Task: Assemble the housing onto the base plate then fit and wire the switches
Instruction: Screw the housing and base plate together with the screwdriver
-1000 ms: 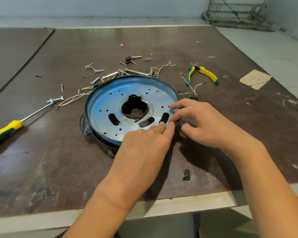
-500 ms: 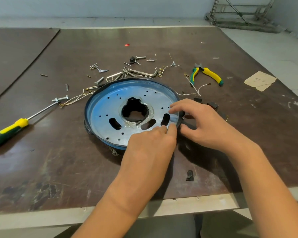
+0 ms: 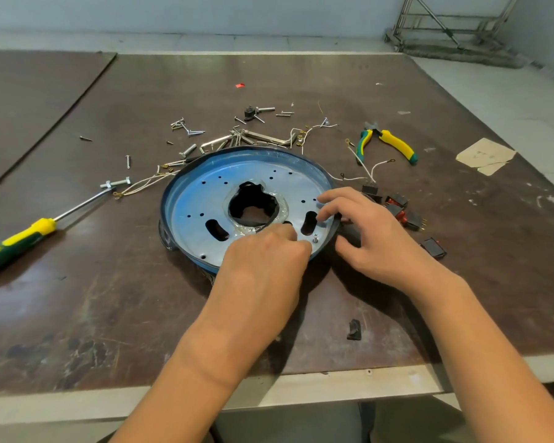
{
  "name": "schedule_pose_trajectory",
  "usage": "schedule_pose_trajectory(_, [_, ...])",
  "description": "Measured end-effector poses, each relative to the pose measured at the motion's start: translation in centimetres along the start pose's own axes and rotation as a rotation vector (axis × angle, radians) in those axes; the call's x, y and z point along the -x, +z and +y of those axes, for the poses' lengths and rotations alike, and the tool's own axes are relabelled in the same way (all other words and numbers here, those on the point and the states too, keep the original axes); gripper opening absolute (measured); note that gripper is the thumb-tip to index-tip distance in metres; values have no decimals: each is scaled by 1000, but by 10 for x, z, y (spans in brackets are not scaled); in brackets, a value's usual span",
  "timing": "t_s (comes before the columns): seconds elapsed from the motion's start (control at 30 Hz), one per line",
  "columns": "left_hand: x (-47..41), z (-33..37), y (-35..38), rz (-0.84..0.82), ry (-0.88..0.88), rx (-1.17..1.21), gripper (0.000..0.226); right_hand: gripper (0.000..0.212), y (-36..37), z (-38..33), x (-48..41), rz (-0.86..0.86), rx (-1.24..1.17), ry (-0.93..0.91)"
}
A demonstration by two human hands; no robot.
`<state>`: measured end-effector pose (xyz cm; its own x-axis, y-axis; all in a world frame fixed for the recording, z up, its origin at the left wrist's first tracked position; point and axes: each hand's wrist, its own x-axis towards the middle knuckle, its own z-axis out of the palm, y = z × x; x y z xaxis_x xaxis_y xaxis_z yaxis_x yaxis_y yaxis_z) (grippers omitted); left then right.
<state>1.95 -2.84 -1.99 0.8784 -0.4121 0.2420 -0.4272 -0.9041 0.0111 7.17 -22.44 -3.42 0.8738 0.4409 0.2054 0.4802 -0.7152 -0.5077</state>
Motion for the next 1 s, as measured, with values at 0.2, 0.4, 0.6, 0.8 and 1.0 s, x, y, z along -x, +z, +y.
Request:
schedule_pose_trajectory(0.2, [0,-11,-7,-93,-36,138,14,51,-17,-15,5,-95,115,76])
schedule_pose_trajectory(0.4, [4,-24,-16,-176,-86,69,20,55,-36,-56,19,-297,321,121])
schedule_pose_trajectory(0.6, [5,-31,-19,-138,-43,117,26,49,-47,-81,25,-376,406,163])
schedule_pose_trajectory(0.8, [4,-31,-19,-111,-6,116,32,34,-48,-79,21,-217,334,206])
schedule_pose_trajectory(1.0, [1,-36,-18,-118,47,84,25,12,-40,-74,4,15,113,36])
